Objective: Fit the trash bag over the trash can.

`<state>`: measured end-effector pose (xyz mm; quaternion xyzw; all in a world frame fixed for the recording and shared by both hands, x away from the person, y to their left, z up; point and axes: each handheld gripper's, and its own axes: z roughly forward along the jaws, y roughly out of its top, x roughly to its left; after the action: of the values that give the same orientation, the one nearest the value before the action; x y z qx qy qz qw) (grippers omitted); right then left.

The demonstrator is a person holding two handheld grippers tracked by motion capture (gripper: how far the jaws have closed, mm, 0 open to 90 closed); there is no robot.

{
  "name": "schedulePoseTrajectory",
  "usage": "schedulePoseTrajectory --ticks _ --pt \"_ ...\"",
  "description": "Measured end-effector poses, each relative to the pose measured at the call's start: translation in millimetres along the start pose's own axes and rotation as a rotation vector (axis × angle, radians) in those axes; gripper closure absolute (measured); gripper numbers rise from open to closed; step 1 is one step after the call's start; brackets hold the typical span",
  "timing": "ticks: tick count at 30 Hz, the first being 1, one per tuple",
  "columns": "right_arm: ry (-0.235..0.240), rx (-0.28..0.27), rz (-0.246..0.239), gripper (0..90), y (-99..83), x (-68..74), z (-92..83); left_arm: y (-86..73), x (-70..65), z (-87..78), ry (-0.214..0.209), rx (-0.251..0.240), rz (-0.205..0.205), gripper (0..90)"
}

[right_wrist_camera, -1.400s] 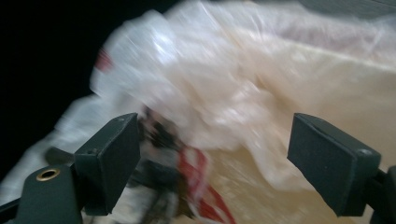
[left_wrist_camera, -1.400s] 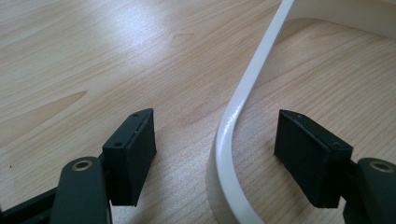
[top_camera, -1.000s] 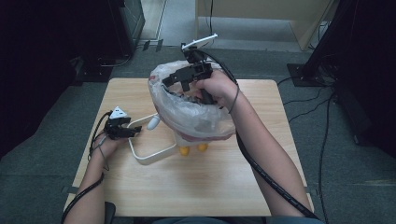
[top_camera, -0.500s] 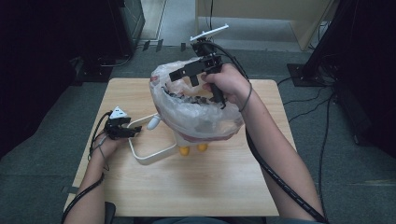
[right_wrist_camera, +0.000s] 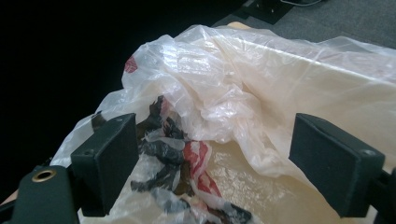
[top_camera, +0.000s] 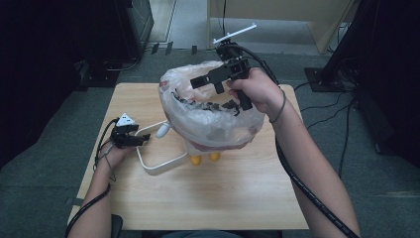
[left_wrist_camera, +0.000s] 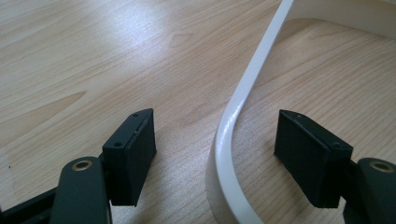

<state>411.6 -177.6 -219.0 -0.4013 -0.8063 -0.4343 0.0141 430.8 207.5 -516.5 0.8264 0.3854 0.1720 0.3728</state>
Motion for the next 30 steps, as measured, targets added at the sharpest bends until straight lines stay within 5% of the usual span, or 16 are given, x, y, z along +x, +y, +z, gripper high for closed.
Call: schedulePoseTrajectory --ticks 23,30 --pt "-0.055 -0.098 0.012 15.7 -26.1 -21.7 -63.3 0.0 -0.3 0.0 0.001 0.0 -0.002 29.5" --pt "-0.095 -0.091 0.011 15.6 -40.8 -28.5 -75.6 0.0 -0.2 0.0 0.002 0.0 -0.002 29.5"
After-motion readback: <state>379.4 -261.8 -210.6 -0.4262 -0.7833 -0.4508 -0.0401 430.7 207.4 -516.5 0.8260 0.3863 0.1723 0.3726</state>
